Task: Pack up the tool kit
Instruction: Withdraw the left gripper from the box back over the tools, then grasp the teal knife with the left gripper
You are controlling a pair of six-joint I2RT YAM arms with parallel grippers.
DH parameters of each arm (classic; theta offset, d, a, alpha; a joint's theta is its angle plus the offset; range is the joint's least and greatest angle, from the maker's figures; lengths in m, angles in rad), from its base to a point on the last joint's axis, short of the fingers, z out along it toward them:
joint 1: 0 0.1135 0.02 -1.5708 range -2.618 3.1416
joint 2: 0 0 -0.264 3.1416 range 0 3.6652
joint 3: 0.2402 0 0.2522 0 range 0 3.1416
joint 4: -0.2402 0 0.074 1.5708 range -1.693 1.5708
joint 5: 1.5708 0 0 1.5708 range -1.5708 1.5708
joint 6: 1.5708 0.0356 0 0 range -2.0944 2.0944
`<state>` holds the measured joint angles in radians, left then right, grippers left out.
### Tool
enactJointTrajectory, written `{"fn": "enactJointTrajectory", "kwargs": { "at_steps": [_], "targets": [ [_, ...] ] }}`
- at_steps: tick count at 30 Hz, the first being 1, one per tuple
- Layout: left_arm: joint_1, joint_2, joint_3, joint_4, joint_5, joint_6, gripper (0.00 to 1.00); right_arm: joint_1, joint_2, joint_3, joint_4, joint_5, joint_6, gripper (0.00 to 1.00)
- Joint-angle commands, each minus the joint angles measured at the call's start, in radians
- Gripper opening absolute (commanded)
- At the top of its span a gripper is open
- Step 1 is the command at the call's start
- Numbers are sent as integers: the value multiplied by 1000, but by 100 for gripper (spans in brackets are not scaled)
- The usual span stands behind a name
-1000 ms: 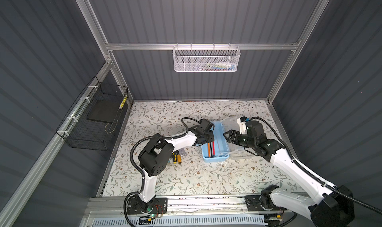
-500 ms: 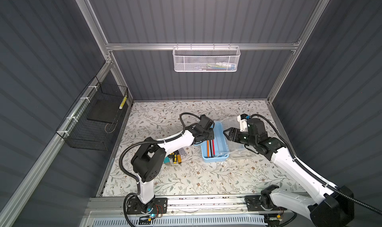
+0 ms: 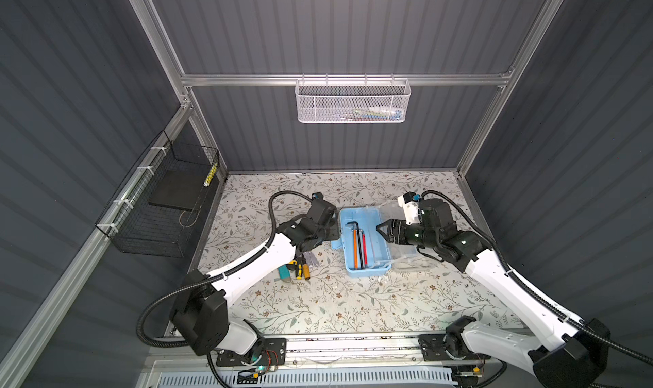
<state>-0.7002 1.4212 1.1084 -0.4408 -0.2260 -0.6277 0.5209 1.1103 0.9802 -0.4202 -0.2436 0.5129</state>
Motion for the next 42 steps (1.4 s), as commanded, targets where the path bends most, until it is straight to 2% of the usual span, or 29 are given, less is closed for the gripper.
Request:
{"fn": "enactJointTrajectory", "kwargs": {
  "at_steps": [1, 7, 16, 21, 27, 35, 42],
  "targets": [
    [59, -87, -53, -128, -53, 27, 58, 51, 3, 15, -45, 47, -16, 69],
    [122, -157, -135, -187, -125, 19, 65, 119, 44, 3, -28, 126, 11, 70],
    [278, -161, -306, -103, -10, 3, 66, 155, 93, -50, 78, 118, 96, 70],
    [354, -113, -337, -56, 42, 19, 63, 170, 148, -43, 108, 103, 121, 69],
    [399, -60, -344, -24, 63, 35, 58, 177, 209, -18, 109, 79, 124, 68],
    [420, 12, -362, 9, 77, 47, 56, 177, 241, -22, 114, 71, 123, 68],
    [441, 59, -373, 29, 93, 61, 51, 177, 261, -16, 122, 67, 121, 68]
  ]
}}
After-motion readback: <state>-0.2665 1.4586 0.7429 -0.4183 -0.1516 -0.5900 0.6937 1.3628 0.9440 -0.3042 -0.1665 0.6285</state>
